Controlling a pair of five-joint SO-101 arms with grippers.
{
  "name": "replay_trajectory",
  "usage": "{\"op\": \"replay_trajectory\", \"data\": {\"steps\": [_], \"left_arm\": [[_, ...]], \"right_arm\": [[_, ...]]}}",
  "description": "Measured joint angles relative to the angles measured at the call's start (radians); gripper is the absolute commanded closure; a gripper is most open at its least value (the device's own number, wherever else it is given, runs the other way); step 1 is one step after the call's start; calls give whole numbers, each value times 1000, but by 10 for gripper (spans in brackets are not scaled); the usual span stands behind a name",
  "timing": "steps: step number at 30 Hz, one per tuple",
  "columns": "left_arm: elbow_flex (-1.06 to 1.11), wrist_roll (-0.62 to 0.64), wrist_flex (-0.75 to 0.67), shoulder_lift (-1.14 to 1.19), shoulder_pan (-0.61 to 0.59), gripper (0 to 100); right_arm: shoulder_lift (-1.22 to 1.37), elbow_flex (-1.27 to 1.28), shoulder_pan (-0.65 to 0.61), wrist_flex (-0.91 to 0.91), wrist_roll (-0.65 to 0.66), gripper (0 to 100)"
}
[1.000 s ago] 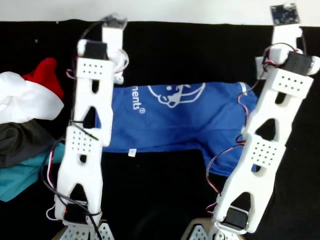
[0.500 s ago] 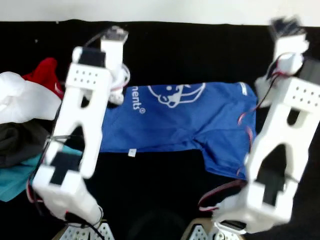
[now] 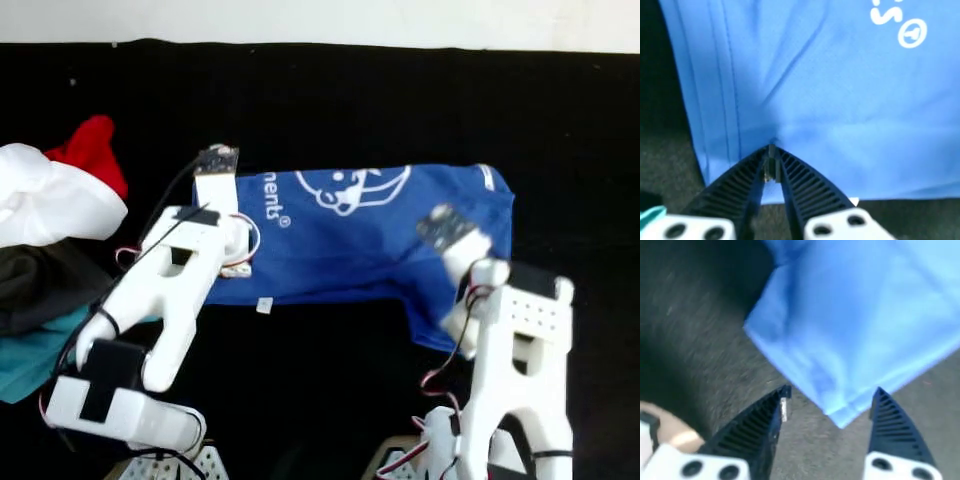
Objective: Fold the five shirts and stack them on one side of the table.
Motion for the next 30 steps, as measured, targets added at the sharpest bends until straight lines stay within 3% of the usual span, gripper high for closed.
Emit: {"op": "replay_trajectory", "data": {"steps": [8,12,18,27,30], "left_arm": [[-12,0,-18,52,3,992],[-12,0,-18,57,3,992],[-12,0,-18,57,3,992],[-12,0,-18,57,3,992],[-12,0,-18,57,3,992]], "right_arm": [[-6,206,0,-210,106,736],[-6,269,0,-238,152,783],[-5,284,11,-322,195,804],[276,170,74,-387,201,813],[339,109,98,-387,201,929]]}}
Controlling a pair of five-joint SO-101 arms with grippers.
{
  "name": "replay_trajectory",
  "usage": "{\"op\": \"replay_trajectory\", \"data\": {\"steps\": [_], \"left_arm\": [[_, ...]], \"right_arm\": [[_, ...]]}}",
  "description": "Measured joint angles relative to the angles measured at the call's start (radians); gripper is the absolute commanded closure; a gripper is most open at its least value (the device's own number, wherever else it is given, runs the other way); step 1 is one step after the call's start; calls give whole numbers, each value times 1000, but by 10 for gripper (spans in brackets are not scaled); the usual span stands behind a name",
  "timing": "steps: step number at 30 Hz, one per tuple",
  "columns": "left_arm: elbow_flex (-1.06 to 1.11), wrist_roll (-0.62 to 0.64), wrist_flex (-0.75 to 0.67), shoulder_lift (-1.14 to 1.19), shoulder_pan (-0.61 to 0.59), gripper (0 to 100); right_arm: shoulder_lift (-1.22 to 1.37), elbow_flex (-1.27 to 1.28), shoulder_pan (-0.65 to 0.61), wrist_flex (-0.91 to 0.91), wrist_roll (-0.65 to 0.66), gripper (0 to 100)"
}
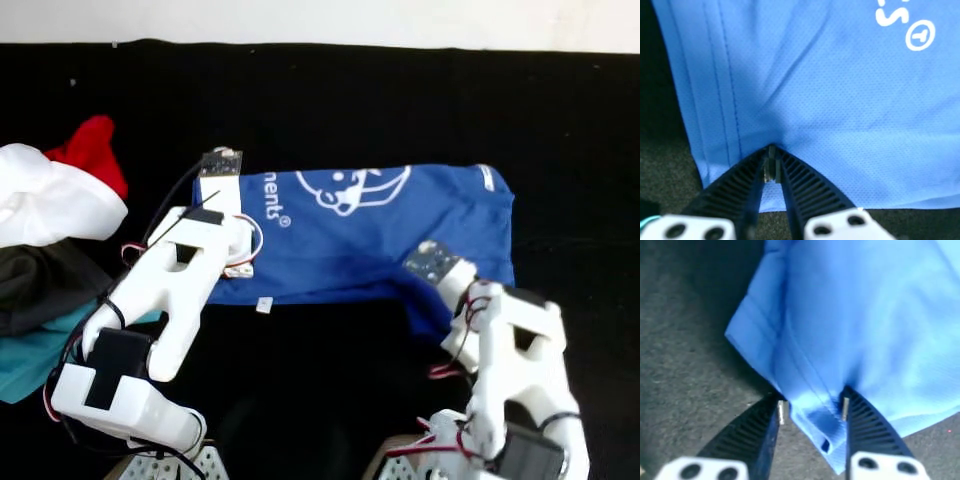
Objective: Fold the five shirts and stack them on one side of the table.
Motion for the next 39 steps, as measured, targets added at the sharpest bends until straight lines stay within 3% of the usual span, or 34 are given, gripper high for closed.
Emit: {"op": "replay_trajectory", "data": {"steps": [1,8,12,23,27,30,35,39], "left_arm": [[0,0,0,0,0,992],[0,0,0,0,0,992],[0,0,0,0,0,992],[0,0,0,0,0,992],[0,0,0,0,0,992],[0,0,0,0,0,992],[0,0,0,0,0,992],[0,0,0,0,0,992]], "right_arm": [[14,-17,6,0,0,991],[38,-106,46,-14,0,992],[3,-196,57,64,-8,992],[104,-680,-35,207,-219,988],[305,-853,-89,207,-278,877],[483,-1014,-104,210,-377,780],[758,-1283,-106,230,-623,784],[802,-1471,-106,384,-743,785]]}}
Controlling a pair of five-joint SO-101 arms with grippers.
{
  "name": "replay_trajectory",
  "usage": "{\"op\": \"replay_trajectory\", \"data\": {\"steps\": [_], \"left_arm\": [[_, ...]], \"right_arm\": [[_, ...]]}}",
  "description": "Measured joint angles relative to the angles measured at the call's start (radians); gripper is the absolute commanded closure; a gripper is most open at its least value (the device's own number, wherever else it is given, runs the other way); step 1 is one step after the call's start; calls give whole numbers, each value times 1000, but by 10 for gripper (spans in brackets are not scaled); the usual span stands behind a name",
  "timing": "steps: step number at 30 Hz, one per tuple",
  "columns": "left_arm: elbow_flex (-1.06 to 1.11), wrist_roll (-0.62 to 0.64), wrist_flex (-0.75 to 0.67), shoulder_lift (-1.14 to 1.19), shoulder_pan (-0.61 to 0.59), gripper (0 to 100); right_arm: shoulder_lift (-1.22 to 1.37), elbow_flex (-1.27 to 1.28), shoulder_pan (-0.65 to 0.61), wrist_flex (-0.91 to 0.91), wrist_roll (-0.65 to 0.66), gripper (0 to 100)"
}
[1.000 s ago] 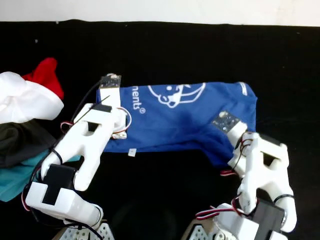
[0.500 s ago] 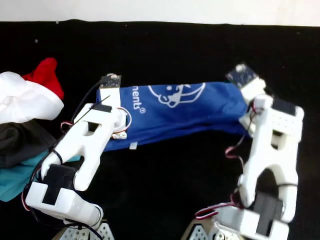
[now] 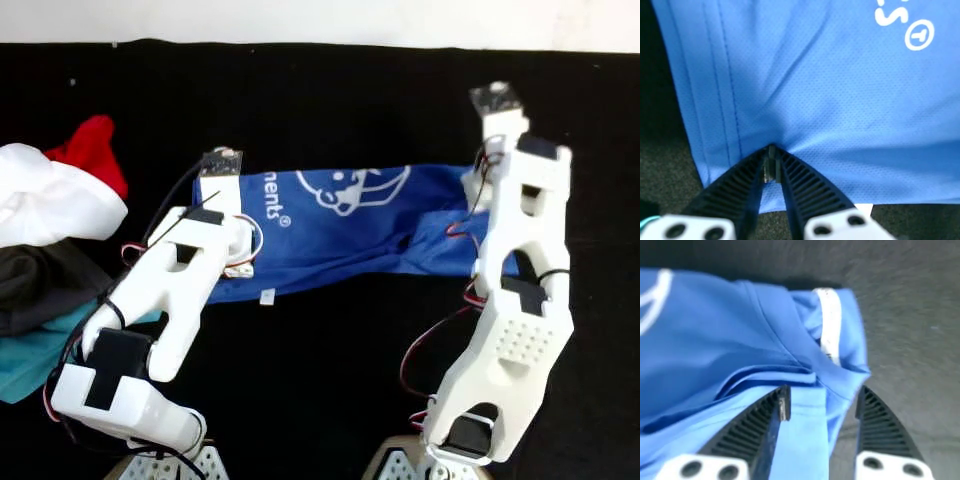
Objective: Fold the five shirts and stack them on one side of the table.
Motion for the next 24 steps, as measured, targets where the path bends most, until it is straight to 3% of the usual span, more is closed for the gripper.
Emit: {"op": "replay_trajectory", "data": {"steps": [5,9,18,24], "left_arm": [[0,0,0,0,0,992],[0,0,0,0,0,992],[-44,0,38,-3,-2,992],[-169,0,173,-69,-31,990]], "right_arm": [[0,-180,0,295,-3,824],[0,-250,-57,494,87,892],[-54,-71,-121,525,117,901],[-54,107,-132,327,117,901]]}}
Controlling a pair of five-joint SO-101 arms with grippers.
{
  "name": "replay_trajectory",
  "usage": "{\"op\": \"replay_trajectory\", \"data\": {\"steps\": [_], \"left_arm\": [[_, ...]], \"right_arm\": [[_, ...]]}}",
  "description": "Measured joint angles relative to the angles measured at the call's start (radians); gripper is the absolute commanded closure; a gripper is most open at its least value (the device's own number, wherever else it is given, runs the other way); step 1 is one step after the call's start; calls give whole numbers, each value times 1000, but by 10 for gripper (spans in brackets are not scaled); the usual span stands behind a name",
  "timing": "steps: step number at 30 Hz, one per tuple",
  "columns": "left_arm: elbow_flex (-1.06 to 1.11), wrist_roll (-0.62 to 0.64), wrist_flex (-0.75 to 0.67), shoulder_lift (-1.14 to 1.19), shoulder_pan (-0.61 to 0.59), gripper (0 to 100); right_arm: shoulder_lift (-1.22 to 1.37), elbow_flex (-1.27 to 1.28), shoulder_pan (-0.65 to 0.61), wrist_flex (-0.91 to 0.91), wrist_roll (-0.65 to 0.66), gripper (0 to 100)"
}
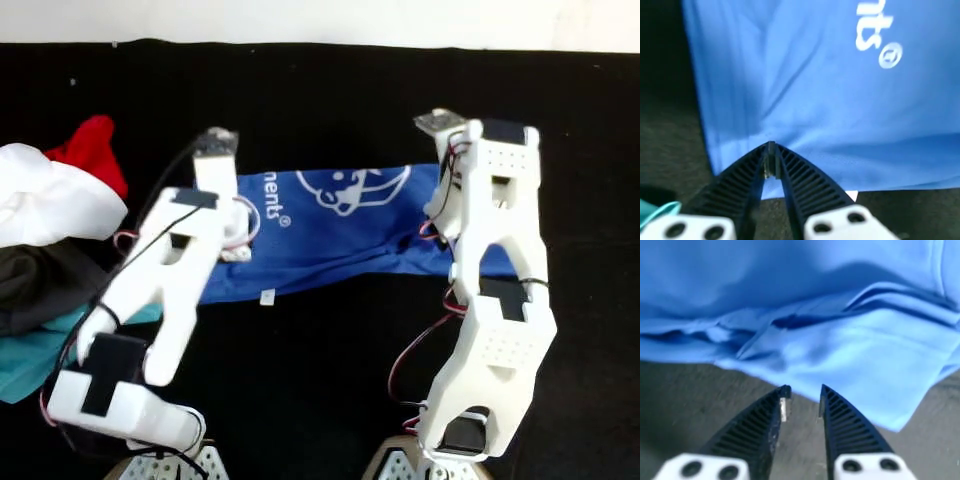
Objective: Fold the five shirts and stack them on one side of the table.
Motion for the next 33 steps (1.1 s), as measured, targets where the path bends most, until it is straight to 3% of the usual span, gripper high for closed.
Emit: {"op": "replay_trajectory", "data": {"steps": [3,9,17,26,29,32,33], "left_arm": [[-64,0,44,-17,-51,961],[-186,0,91,48,-181,787],[-414,0,161,325,-190,787],[-753,-2,345,652,-198,787],[-885,-2,425,738,-196,816],[-1019,0,509,821,-189,994],[-1060,2,534,847,-183,992]], "right_arm": [[0,17,0,-44,0,901],[-147,18,0,58,0,901],[-454,18,0,172,0,901],[-583,77,74,203,3,901],[-601,104,132,203,3,901],[-629,135,192,203,3,901],[-638,152,209,203,3,901]]}}
